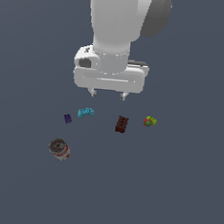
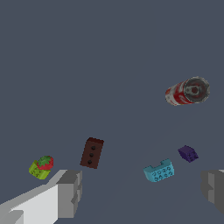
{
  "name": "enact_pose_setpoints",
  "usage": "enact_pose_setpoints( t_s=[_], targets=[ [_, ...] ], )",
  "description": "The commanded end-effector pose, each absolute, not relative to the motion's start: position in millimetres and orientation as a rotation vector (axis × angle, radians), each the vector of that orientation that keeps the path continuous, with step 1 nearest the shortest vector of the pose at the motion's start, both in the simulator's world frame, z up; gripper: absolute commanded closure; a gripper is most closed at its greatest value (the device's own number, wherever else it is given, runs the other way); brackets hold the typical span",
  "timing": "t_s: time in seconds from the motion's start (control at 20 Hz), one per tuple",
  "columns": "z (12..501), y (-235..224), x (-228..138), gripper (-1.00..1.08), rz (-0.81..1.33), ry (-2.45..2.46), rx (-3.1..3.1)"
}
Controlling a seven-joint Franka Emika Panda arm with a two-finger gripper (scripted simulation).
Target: Pick up a designated object from a clutter of objects.
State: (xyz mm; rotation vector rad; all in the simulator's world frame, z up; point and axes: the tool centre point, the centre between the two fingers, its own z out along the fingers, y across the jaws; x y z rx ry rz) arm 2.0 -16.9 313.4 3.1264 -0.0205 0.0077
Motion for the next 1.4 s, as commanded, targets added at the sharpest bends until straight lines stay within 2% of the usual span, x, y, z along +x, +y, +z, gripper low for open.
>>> enact_pose_setpoints(
  t_s=[0.0,0.75,1.35],
  targets=[
    [313.4,-16.9,2.0,-0.92,0.008,-0.021,3.126],
    [316.9,-12.5,-3.3,-0.92,-0.002,0.031,3.141],
    [288.1,-47.2,29.5,-0.92,-0.001,0.007,3.145]
  ],
)
